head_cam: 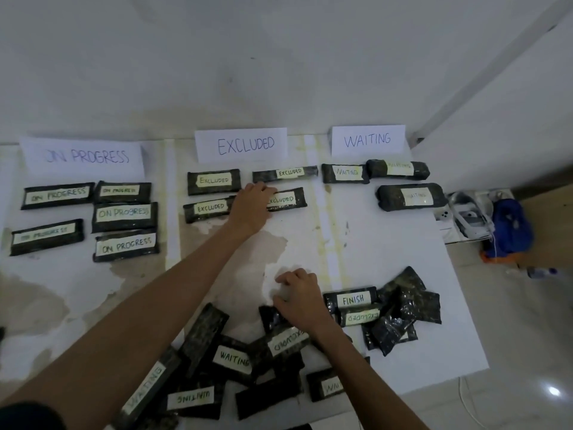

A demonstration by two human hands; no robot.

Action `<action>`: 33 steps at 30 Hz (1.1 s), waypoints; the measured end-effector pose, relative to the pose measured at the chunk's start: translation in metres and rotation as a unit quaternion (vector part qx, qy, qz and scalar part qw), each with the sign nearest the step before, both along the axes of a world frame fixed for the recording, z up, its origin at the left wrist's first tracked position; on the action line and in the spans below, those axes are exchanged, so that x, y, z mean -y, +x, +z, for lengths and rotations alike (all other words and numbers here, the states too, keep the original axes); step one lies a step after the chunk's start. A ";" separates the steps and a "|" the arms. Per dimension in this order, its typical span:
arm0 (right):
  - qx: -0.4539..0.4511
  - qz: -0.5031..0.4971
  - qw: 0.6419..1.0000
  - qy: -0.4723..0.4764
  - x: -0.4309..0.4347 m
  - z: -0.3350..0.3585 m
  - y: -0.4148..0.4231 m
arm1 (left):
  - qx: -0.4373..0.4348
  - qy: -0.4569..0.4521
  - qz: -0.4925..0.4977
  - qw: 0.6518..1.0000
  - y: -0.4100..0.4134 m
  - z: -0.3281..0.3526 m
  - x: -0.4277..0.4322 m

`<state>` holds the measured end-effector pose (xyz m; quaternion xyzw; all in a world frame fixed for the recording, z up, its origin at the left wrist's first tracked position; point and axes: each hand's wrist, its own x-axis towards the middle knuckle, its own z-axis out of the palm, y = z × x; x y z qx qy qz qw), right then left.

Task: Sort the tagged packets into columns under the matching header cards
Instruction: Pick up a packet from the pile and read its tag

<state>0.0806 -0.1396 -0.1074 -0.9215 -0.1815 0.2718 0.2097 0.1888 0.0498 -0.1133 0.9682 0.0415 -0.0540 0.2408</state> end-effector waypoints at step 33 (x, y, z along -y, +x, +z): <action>-0.011 -0.040 0.998 0.039 0.036 0.053 -0.019 | -0.089 -0.324 0.256 0.907 -0.220 0.046 0.054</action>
